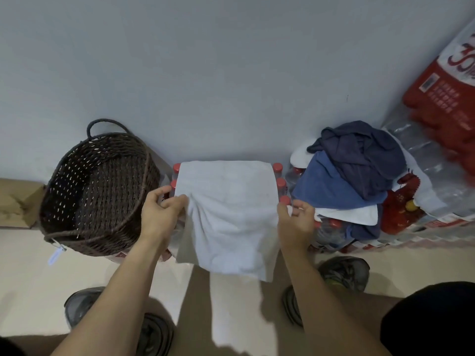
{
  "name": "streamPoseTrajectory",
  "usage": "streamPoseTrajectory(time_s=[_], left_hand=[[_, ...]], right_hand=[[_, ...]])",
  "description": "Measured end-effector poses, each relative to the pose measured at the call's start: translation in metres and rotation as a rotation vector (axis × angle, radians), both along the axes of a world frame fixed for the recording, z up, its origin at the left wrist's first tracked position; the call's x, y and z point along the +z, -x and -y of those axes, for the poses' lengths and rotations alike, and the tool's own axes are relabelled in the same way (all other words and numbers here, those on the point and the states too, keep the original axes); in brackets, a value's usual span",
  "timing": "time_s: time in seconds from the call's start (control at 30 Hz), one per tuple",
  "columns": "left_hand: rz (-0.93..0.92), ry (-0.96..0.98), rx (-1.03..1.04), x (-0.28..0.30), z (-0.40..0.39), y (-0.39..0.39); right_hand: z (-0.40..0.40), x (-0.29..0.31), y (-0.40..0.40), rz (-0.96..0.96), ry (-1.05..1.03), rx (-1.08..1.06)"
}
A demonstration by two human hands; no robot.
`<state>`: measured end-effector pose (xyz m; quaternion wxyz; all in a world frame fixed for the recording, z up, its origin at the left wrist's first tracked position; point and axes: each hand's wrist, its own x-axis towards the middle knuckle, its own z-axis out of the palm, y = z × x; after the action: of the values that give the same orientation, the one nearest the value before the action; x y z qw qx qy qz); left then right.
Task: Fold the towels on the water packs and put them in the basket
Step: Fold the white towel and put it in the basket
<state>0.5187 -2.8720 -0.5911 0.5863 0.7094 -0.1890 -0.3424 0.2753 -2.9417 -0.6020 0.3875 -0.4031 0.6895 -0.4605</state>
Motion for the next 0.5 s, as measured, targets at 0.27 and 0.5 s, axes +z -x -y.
streamPoseTrajectory(time_s=[0.27, 0.5], left_hand=[[0.488, -0.099, -0.091, -0.032, -0.017, 0.019], [0.51, -0.255, 0.094, -0.079, -0.057, 0.039]], right_hand=[[-0.005, -0.005, -0.021, -0.529, 0.15, 0.372], [-0.031, -0.05, -0.045, -0.51, 0.244, 0.819]])
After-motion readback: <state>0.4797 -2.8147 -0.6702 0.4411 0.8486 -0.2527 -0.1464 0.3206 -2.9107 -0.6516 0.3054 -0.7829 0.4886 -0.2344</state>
